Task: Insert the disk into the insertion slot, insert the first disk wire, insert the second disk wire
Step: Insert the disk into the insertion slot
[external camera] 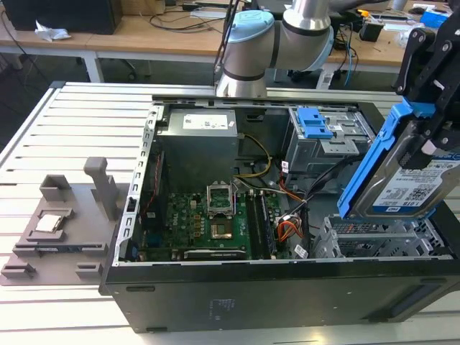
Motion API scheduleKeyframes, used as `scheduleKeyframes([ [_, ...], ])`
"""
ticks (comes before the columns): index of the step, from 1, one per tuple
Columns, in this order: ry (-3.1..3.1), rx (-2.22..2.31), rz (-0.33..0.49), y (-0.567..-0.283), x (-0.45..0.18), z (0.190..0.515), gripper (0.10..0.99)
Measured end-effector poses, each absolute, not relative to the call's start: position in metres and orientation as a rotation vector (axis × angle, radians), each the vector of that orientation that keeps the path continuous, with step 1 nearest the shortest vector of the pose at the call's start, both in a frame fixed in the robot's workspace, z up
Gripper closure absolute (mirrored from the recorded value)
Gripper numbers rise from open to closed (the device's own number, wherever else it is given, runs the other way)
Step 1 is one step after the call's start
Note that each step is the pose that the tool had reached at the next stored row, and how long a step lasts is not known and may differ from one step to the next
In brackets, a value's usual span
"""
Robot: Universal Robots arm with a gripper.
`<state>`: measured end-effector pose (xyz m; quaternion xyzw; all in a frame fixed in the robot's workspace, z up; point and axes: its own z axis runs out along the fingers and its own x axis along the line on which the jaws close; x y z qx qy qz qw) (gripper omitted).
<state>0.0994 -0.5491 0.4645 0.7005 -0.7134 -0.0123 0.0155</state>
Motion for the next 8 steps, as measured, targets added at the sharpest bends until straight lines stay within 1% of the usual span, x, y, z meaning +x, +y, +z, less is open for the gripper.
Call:
scheduleKeyframes([
  [8,-2.179,2.220,-0.039,-0.5478,0.1001,0.4533,0.722],
])
